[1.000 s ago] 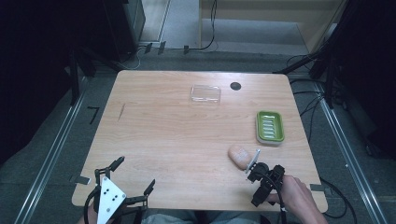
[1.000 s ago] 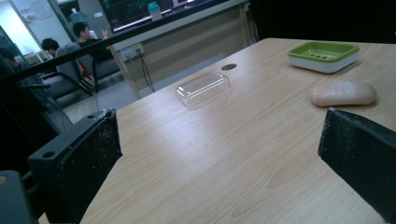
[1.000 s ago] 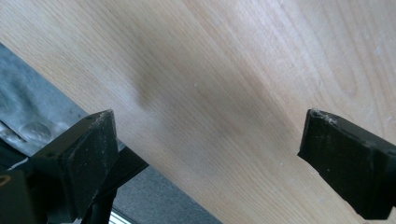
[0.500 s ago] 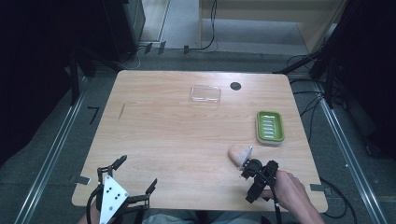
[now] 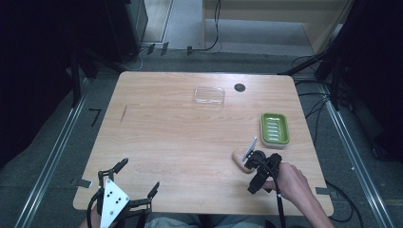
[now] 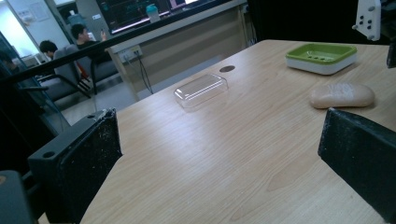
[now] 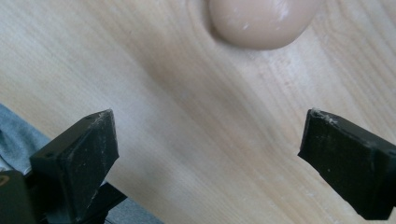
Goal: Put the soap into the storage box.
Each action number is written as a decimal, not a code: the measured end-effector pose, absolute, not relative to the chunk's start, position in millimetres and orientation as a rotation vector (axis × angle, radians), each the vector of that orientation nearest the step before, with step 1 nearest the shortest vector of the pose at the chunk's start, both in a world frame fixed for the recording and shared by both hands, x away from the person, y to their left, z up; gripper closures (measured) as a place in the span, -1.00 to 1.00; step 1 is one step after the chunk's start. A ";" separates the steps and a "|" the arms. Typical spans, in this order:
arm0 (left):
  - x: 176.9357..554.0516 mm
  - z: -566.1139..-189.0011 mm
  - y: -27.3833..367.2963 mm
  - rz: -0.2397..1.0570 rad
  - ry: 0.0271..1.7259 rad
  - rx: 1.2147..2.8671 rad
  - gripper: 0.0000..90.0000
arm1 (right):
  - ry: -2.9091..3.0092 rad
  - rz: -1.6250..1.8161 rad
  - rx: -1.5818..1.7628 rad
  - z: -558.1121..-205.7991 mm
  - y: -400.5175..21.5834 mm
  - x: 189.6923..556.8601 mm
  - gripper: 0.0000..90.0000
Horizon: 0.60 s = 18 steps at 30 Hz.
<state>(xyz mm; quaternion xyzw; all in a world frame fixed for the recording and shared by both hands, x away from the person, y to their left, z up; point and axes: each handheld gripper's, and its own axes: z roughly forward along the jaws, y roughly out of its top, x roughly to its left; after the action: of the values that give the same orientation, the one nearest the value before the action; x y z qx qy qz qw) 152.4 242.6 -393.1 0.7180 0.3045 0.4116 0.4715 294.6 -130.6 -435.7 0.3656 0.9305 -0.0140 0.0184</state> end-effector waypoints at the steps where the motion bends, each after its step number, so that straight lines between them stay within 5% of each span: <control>1: 152.7 -393.2 242.7 1.011 0.745 1.762 -1.00 | 2.885 -0.047 1.141 -435.3 -130.1 296.4 -0.91; 18: 153.7 -393.3 242.0 1.006 0.747 1.763 -1.00 | 2.888 -0.018 1.165 -431.6 -123.8 319.5 -0.91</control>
<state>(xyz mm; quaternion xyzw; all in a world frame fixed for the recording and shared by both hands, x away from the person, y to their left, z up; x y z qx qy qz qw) 153.7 242.0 -393.3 0.7194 0.3049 0.4106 0.4700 319.5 -123.8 -431.6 0.3741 0.9273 -0.0057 0.0135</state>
